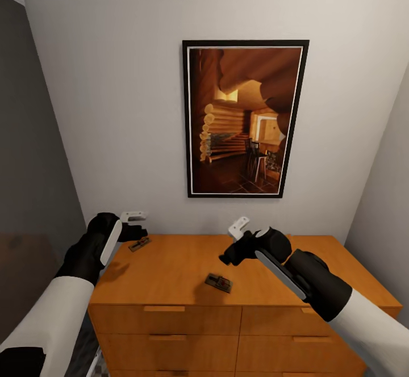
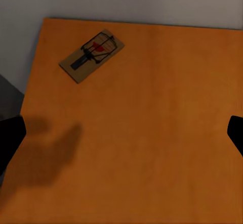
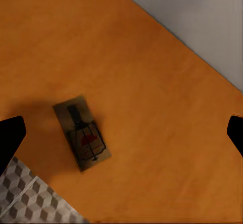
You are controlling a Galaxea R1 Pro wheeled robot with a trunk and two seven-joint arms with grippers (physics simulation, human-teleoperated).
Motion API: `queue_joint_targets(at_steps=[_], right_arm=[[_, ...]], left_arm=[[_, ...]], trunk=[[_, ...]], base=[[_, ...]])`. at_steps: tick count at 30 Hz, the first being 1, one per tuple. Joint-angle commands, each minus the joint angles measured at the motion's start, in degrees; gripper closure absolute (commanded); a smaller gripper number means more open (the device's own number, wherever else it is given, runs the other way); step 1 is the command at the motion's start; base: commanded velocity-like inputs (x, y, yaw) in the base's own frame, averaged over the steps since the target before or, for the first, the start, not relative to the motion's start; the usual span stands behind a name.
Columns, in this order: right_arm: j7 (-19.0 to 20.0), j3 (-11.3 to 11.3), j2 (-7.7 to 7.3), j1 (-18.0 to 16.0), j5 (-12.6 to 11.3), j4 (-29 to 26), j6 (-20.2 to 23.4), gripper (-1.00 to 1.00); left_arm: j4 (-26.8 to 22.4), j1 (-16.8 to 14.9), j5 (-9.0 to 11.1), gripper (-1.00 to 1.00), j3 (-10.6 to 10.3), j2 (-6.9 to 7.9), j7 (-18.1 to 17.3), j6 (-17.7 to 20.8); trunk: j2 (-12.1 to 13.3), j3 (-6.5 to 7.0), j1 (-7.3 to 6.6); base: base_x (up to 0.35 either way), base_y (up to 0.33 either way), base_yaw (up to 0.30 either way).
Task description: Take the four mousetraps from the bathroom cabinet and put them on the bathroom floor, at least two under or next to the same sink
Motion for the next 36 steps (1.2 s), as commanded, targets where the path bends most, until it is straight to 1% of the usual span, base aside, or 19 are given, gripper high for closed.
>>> queue_joint_targets(at_steps=[1,9,19,23,29,36], right_arm=[[0.2,0.4,-0.15,-0.1,0.3,-0.1,0.2,-1.0],[0.1,1.6,-0.51,-0.1,0.2,0.0,0.2,-1.0],[0.2,2.0,-0.53,-0.1,0.1,0.1,0.2,-1.0],[0.2,2.1,-0.4,-0.1,0.1,0.1,0.2,-1.0],[0.2,2.1,0.29,-0.1,0.0,0.7,0.2,-1.0],[0.2,2.1,0.53,-0.1,0.0,0.9,0.2,-1.0]], left_arm=[[0.0,0.0,0.5,-1.0,-0.1,0.02,0.3,0.2],[0.4,-0.1,0.5,-1.0,-0.1,0.0,0.3,0.1],[0.5,0.0,0.5,-1.0,-0.1,-0.08,0.3,0.1],[0.5,-0.1,0.6,-1.0,-0.1,-0.07,0.3,0.1],[0.4,-0.1,0.5,-1.0,-0.1,-0.07,0.3,0.1],[0.4,-0.1,0.6,-1.0,-0.1,-0.09,0.3,0.1]], trunk=[[-0.1,-0.1,0.03],[-0.1,-0.1,0.03],[-0.1,-0.1,0.03],[-0.1,-0.1,0.03],[-0.1,-0.1,0.03],[-0.1,-0.1,0.03]], base=[[0.0,0.0,0.0],[0.0,0.0,0.0],[0.0,0.0,0.0],[0.0,0.0,0.0],[0.0,0.0,0.0],[0.037,0.0,0.0]])
